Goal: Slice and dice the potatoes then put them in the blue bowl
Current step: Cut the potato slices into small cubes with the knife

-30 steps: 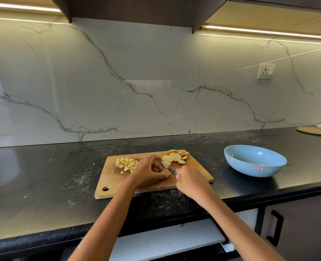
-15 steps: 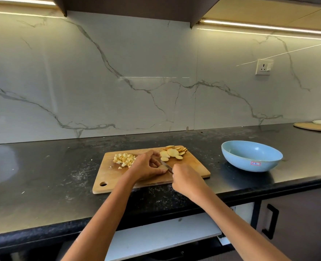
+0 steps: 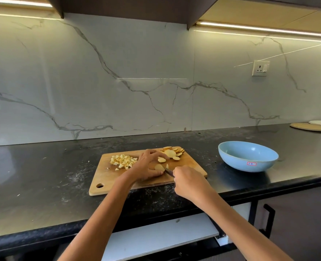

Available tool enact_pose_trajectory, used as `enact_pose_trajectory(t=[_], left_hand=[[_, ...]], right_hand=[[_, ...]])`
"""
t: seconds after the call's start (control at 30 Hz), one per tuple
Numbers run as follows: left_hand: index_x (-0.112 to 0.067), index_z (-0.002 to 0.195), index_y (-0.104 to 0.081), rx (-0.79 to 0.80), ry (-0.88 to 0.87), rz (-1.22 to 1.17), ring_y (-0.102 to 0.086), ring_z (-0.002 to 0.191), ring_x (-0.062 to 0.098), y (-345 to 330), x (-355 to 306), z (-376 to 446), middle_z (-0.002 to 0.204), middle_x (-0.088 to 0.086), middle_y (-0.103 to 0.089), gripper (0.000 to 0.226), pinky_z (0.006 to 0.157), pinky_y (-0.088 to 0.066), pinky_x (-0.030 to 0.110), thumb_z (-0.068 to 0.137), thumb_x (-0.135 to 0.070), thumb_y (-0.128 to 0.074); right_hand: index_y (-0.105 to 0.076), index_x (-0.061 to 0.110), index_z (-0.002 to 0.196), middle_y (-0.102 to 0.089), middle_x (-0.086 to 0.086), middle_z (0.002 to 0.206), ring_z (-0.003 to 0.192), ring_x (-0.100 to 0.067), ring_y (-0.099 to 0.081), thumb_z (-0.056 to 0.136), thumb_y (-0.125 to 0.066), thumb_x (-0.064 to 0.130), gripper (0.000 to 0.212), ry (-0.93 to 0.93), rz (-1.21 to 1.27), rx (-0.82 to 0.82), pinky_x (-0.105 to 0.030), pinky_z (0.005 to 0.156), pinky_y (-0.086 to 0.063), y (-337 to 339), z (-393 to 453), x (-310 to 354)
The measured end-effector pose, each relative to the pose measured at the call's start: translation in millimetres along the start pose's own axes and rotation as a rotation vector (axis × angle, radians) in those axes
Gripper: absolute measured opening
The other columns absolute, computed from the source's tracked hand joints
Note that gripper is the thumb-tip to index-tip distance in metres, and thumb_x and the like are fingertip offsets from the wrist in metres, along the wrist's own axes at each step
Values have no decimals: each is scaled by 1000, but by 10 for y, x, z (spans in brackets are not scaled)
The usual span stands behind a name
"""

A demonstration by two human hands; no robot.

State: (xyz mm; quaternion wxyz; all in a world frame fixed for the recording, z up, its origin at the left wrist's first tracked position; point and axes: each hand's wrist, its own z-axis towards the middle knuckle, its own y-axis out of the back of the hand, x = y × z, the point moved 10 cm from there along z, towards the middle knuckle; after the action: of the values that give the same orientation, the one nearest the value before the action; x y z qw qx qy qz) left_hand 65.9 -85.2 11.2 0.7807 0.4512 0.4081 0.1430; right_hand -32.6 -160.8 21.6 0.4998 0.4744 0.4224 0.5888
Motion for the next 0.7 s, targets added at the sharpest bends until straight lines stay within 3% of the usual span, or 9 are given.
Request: enact_pose_trajectory(t=[0.17, 0.27, 0.4, 0.5, 0.6, 0.7], left_hand=[[-49, 106, -53, 1, -12, 18, -23, 132, 21, -4, -46, -19, 139, -1, -29, 36, 111, -25, 49, 86, -22, -64], [-46, 110, -53, -20, -24, 18, -22, 134, 20, 13, -85, -25, 142, -2, -28, 39, 112, -25, 47, 85, -18, -65], [-49, 95, -57, -1, -30, 70, -20, 134, 17, -32, -86, -30, 142, -4, -30, 29, 112, -25, 47, 88, -20, -61], [-46, 95, -58, -1, -6, 94, -20, 134, 18, -41, -44, -22, 142, -5, -31, 23, 112, -24, 48, 87, -25, -61], [-39, 103, -59, -25, -2, 103, -22, 133, 18, -28, -2, -7, 140, -4, -33, 22, 112, -24, 45, 86, -27, -62], [-30, 122, -51, -71, 10, 119, -27, 131, 18, 32, 52, 3, 139, -1, -37, 41, 110, -28, 39, 83, -34, -65]], right_hand=[[-59, 8, 111, -63, -9, 104, 83, -20, -58, 92, -53, 12, 20, -4, -22, 18, -27, 65, -40, 27, 10, 15], [-59, 9, 112, -63, -9, 105, 93, -22, -61, 93, -52, 13, 21, -4, -25, 18, -27, 66, -41, 29, 4, 18], [-58, 9, 115, -63, -9, 106, 94, -23, -62, 93, -52, 13, 23, 7, -49, 8, -27, 67, -42, 47, -11, 43], [-58, 9, 114, -63, -9, 105, 93, -22, -62, 94, -51, 12, 22, 22, -77, 14, -28, 67, -43, 49, -19, 75], [-60, 8, 107, -60, -8, 93, 82, -22, -59, 94, -48, 12, 18, 42, -83, 30, -28, 62, -39, 81, -19, 55], [-57, 9, 86, -47, 0, 71, 66, -16, -49, 94, -45, 11, 15, 26, -71, 9, -24, 54, -35, 234, -24, -40]])
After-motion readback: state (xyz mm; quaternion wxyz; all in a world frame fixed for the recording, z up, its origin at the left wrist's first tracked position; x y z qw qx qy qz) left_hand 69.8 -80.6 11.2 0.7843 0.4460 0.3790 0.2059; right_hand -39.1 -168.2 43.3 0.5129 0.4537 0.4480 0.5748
